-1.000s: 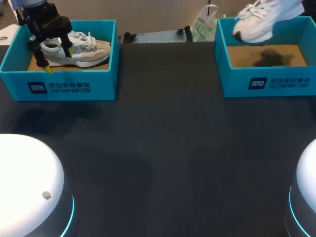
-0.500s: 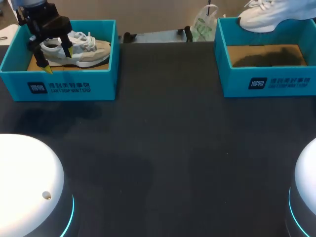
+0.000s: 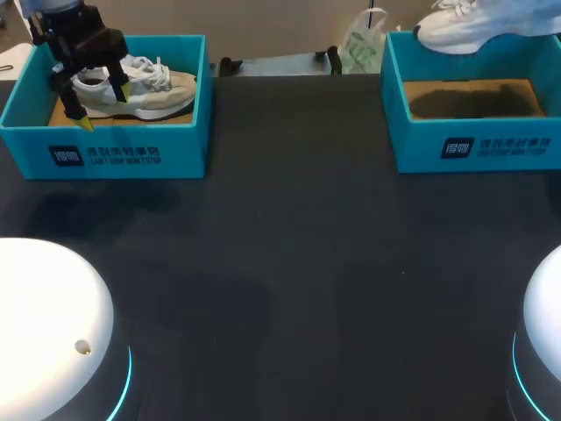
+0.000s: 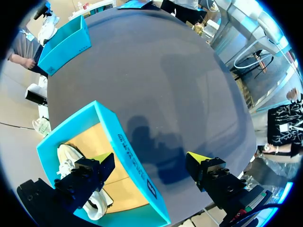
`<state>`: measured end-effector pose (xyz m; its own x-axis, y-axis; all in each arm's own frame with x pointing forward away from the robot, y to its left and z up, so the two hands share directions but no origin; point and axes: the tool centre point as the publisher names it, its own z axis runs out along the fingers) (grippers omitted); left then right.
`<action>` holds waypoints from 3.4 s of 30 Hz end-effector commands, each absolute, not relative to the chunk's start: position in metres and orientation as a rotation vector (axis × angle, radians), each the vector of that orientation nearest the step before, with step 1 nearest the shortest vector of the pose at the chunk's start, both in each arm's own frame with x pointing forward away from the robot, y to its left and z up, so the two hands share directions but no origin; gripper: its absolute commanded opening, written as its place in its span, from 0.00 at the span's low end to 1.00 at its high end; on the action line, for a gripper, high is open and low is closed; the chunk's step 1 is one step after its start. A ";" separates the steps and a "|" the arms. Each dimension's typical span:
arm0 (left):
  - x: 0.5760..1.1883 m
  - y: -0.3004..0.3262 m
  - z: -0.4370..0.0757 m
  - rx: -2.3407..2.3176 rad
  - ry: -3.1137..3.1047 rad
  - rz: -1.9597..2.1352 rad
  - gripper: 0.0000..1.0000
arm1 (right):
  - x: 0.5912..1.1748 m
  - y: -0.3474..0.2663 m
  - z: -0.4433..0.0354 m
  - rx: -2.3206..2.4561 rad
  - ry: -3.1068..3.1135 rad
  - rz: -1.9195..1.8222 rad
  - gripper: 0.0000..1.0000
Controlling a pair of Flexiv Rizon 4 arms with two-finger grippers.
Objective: Take the shoe out of the shoebox, open the shoe tongue, remove and reinsert the insole, then place the shoe into the shoebox
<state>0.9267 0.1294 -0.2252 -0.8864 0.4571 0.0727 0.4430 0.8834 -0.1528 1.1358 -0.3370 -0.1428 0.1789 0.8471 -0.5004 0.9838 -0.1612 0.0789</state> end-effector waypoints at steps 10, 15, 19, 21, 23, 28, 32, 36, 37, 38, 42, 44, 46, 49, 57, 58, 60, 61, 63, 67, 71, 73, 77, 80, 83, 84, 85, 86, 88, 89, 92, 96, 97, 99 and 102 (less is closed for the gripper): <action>0.927 0.130 -0.225 -0.707 -2.945 0.199 1.00 | 1.110 -0.347 -0.172 2.143 1.573 -0.516 0.00; 0.927 0.130 -0.225 -0.707 -2.945 0.199 1.00 | 1.110 -0.347 -0.172 2.143 1.573 -0.516 0.00; 0.927 0.130 -0.225 -0.707 -2.945 0.199 1.00 | 1.110 -0.347 -0.172 2.143 1.573 -0.516 0.00; 0.927 0.130 -0.225 -0.707 -2.945 0.199 1.00 | 1.110 -0.347 -0.172 2.143 1.573 -0.516 0.00; 0.927 0.130 -0.225 -0.707 -2.945 0.199 1.00 | 1.110 -0.347 -0.172 2.143 1.573 -0.516 0.00; 0.927 0.130 -0.225 -0.707 -2.945 0.199 1.00 | 1.102 -0.342 -0.179 2.133 1.605 -0.505 0.00; 0.927 0.130 -0.225 -0.707 -2.945 0.199 1.00 | 1.090 -0.340 -0.181 2.141 1.613 -0.501 0.00; 0.927 0.130 -0.225 -0.707 -2.945 0.199 1.00 | 1.078 -0.340 -0.181 2.161 1.601 -0.498 0.00; 0.927 0.130 -0.225 -0.707 -2.945 0.199 1.00 | 1.075 -0.340 -0.181 2.164 1.600 -0.498 0.00; 0.927 0.130 -0.225 -0.707 -2.945 0.199 1.00 | 1.072 -0.338 -0.181 2.165 1.601 -0.499 0.00; 0.927 0.130 -0.225 -0.707 -2.945 0.199 1.00 | 1.063 -0.334 -0.187 2.183 1.642 -0.492 0.00; 0.927 0.130 -0.225 -0.707 -2.945 0.199 1.00 | 1.057 -0.333 -0.189 2.225 1.644 -0.477 0.00; 0.927 0.130 -0.225 -0.707 -2.945 0.199 1.00 | 1.057 -0.333 -0.189 2.225 1.644 -0.477 0.00; 0.927 0.130 -0.225 -0.707 -2.945 0.199 1.00 | 1.057 -0.333 -0.189 2.225 1.644 -0.477 0.00; 0.927 0.130 -0.225 -0.707 -2.945 0.199 1.00 | 1.055 -0.331 -0.191 2.219 1.656 -0.467 0.00; 0.927 0.130 -0.225 -0.707 -2.945 0.199 1.00 | 1.052 -0.330 -0.193 2.222 1.664 -0.460 0.00; 0.927 0.130 -0.225 -0.707 -2.945 0.199 1.00 | 1.044 -0.329 -0.198 2.230 1.665 -0.469 0.00; 0.927 0.130 -0.225 -0.707 -2.945 0.199 1.00 | 1.040 -0.328 -0.200 2.235 1.670 -0.465 0.00; 0.927 0.130 -0.225 -0.707 -2.945 0.199 1.00 | 1.034 -0.330 -0.201 2.246 1.667 -0.465 0.00; 0.927 0.130 -0.225 -0.707 -2.945 0.199 1.00 | 1.022 -0.330 -0.197 2.247 1.651 -0.453 0.00; 0.927 0.130 -0.225 -0.707 -2.945 0.199 1.00 | 1.015 -0.330 -0.200 2.246 1.673 -0.442 0.00; 0.927 0.130 -0.225 -0.707 -2.945 0.199 1.00 | 1.012 -0.328 -0.204 2.243 1.700 -0.426 0.00; 0.927 0.130 -0.225 -0.707 -2.945 0.199 1.00 | 1.010 -0.324 -0.212 2.232 1.710 -0.430 0.00; 0.927 0.130 -0.225 -0.707 -2.945 0.199 1.00 | 1.011 -0.325 -0.219 2.219 1.723 -0.415 0.00; 0.927 0.130 -0.225 -0.707 -2.945 0.199 1.00 | 1.014 -0.328 -0.224 2.215 1.728 -0.399 0.00; 0.927 0.130 -0.225 -0.707 -2.945 0.199 1.00 | 1.015 -0.329 -0.226 2.214 1.727 -0.398 0.00; 0.927 0.130 -0.225 -0.707 -2.945 0.199 1.00 | 1.016 -0.330 -0.227 2.214 1.727 -0.398 0.00; 0.927 0.130 -0.225 -0.707 -2.945 0.199 1.00 | 1.017 -0.331 -0.227 2.216 1.728 -0.396 0.00; 0.927 0.130 -0.225 -0.707 -2.945 0.199 1.00 | 1.018 -0.330 -0.227 2.213 1.729 -0.391 0.00; 0.927 0.130 -0.225 -0.707 -2.945 0.199 1.00 | 1.020 -0.330 -0.228 2.212 1.730 -0.390 0.00; 0.927 0.130 -0.225 -0.707 -2.945 0.199 1.00 | 1.026 -0.330 -0.231 2.208 1.737 -0.386 0.00; 0.927 0.130 -0.225 -0.707 -2.945 0.199 1.00 | 1.038 -0.333 -0.232 2.210 1.726 -0.391 0.00; 0.927 0.130 -0.225 -0.707 -2.945 0.199 1.00 | 1.039 -0.334 -0.232 2.211 1.722 -0.393 0.00; 0.927 0.130 -0.225 -0.707 -2.945 0.199 1.00 | 1.041 -0.334 -0.237 2.212 1.704 -0.413 0.00; 0.927 0.130 -0.225 -0.707 -2.945 0.199 1.00 | 1.041 -0.335 -0.245 2.223 1.709 -0.423 0.00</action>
<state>0.9267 0.1294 -0.2252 -0.8864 0.4571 0.0727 0.4430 0.8834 -0.1528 1.0334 -0.3350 -0.2390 0.2462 0.8807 -0.4046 0.9688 -0.2357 0.0766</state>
